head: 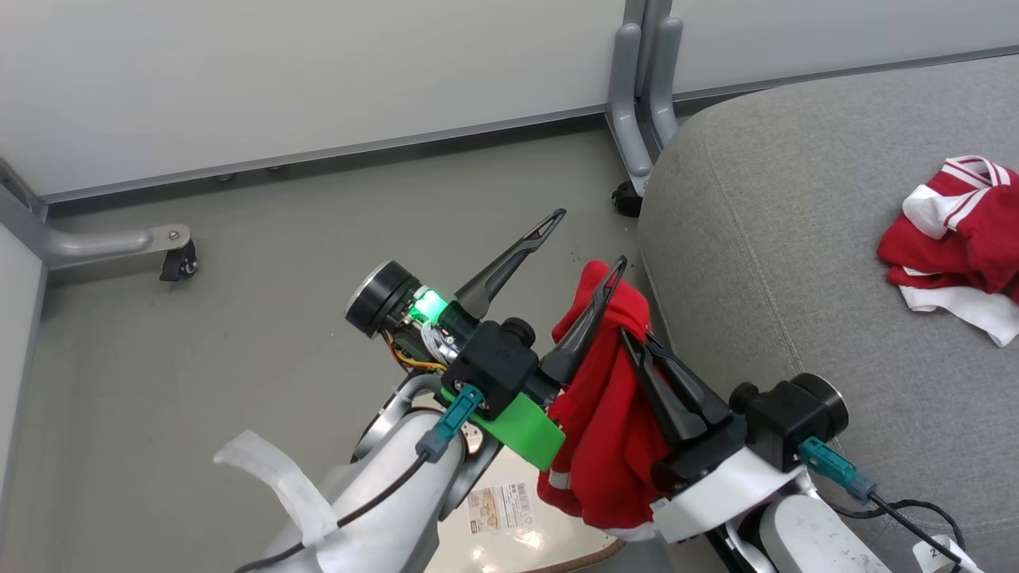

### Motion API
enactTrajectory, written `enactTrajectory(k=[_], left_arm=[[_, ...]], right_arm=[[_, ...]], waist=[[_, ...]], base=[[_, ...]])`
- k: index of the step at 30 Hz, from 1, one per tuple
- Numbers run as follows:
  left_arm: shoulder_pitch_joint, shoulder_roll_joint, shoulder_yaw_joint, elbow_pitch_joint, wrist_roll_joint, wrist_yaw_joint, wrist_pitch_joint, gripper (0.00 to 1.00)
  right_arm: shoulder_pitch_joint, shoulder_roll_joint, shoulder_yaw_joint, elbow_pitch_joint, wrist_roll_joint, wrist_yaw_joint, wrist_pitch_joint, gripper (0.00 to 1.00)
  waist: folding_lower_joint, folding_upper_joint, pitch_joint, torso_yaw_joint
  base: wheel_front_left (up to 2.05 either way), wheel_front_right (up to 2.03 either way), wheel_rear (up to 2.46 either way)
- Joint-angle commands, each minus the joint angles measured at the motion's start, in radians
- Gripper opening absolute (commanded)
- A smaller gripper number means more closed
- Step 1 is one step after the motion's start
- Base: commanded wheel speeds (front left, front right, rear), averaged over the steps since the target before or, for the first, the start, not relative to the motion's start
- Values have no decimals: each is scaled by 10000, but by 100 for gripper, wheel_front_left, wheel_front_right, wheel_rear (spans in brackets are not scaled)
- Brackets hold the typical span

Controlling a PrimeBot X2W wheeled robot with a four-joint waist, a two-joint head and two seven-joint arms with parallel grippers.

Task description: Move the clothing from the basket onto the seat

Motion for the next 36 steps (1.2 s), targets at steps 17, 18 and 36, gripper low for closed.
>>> enactTrajectory(k=[17, 18, 36], left_arm=[[1340, 551, 1095, 470, -1004, 866, -3, 100], [1443, 603, 1171, 410, -1064, 928, -1, 100], [2996, 1438, 1402, -304, -1343, 1119, 115, 100]], right_arm=[[210, 69, -1035, -431, -306, -14, -30, 0], [217, 68, -1087, -447, -361, -16, -32, 0], [720, 470, -2173, -2123, -992, -16, -30, 0]], waist=[[1, 0, 329, -722], [1, 0, 354, -814], [1, 0, 1141, -4104]], base=[[0, 0, 0], [0, 0, 0], [0, 0, 0]])
